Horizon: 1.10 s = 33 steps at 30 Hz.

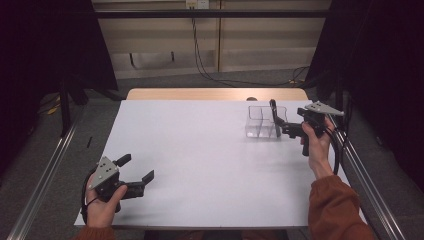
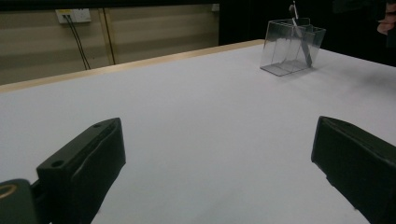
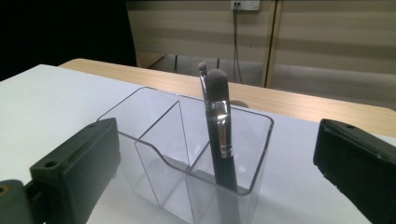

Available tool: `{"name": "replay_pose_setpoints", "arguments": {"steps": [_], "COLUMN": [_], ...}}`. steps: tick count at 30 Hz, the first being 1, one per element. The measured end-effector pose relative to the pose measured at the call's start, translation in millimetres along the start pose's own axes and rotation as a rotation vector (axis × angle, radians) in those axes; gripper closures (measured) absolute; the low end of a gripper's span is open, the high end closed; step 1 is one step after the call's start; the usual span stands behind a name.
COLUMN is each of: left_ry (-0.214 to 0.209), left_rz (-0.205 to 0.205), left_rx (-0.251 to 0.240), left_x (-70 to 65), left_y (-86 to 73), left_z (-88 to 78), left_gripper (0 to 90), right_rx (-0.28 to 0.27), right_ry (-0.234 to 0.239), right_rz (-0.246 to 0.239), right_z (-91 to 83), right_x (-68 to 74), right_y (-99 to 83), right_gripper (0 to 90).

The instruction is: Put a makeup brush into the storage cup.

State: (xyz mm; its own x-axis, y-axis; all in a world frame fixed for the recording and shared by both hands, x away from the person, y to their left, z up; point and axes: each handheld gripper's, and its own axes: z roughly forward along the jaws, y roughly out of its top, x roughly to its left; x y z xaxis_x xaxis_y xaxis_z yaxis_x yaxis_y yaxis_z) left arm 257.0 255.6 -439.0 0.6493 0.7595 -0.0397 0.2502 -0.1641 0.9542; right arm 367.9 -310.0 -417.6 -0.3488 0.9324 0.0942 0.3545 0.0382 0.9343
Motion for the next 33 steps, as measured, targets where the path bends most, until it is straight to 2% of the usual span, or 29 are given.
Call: {"name": "replay_pose_setpoints", "arguments": {"steps": [4,8,16,18,22,33], "left_ry": [-0.004,-0.004,0.007,0.006,0.003,0.010], "left_rz": [0.002,0.001,-0.003,0.000,0.002,-0.005], "left_rx": [-0.002,-0.004,-0.011,-0.009,-0.009,-0.014], "left_x": [-0.6,-0.8,1.1,1.1,0.8,0.7], "left_y": [0.5,0.6,0.6,0.9,0.9,1.1], "left_z": [0.9,0.7,0.1,0.5,1.0,-0.2], "left_gripper": [2.9,2.9,2.9,2.9,2.9,3.2], "right_rx": [-0.015,-0.027,-0.029,-0.027,-0.029,-0.042], "right_ry": [-0.005,-0.031,-0.036,-0.022,-0.025,-0.004], "right_rz": [0.002,0.006,-0.006,-0.002,-0.015,-0.013], "right_z": [-3.9,-10.5,-23.1,-25.5,-31.4,-49.1], "right_x": [3.7,7.7,13.0,15.0,19.7,27.9], "right_y": [-4.6,-9.2,-16.7,-18.9,-24.2,-38.1], "right_gripper": [0.4,1.3,2.5,2.4,2.5,1.8]}}
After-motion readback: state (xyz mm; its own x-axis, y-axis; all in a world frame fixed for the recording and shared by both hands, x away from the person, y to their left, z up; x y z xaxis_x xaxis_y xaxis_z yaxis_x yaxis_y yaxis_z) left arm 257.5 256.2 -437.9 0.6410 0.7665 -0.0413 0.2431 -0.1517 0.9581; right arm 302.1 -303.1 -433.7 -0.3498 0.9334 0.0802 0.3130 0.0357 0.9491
